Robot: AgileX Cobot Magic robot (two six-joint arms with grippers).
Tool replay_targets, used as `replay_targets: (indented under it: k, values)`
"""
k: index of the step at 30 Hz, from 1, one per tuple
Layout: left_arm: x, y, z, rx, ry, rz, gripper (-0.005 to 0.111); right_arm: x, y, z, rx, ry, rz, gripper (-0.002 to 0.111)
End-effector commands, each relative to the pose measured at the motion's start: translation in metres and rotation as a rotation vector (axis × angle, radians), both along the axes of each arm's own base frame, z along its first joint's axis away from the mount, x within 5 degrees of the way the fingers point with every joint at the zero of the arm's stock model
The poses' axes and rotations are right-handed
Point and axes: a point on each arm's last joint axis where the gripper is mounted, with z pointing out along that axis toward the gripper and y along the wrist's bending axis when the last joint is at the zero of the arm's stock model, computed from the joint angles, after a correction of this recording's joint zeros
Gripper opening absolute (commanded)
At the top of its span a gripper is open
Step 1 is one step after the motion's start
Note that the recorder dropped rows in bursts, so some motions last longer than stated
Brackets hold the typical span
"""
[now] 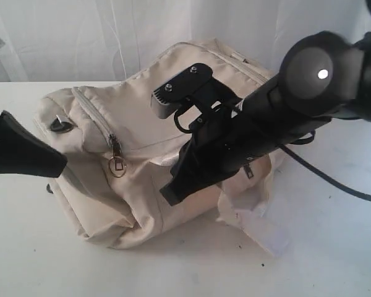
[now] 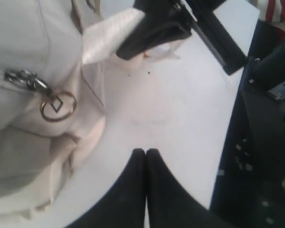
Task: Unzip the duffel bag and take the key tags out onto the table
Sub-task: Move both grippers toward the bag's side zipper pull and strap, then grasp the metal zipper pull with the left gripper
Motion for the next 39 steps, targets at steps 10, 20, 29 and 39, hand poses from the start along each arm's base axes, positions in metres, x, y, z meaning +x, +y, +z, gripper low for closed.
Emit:
replay_targets:
  k: [10, 20, 29, 39]
  values:
    - [0.001, -0.012, -0.041, -0.21, -0.364, -0.138, 0.031, -0.02, -0.018, 0.004, -0.05, 0.043, 0.028, 0.0]
    - [0.008, -0.035, -0.073, 0.041, -0.627, -0.11, 0.057, -0.019, -0.017, 0.005, -0.032, 0.029, 0.017, 0.0]
    - [0.017, -0.052, -0.089, 0.123, -0.609, -0.045, 0.056, -0.018, -0.016, 0.005, -0.028, 0.024, 0.014, 0.0]
    - [0.028, -0.059, -0.106, 0.082, -0.54, -0.023, 0.056, -0.018, -0.016, 0.006, -0.025, 0.027, 0.012, 0.0]
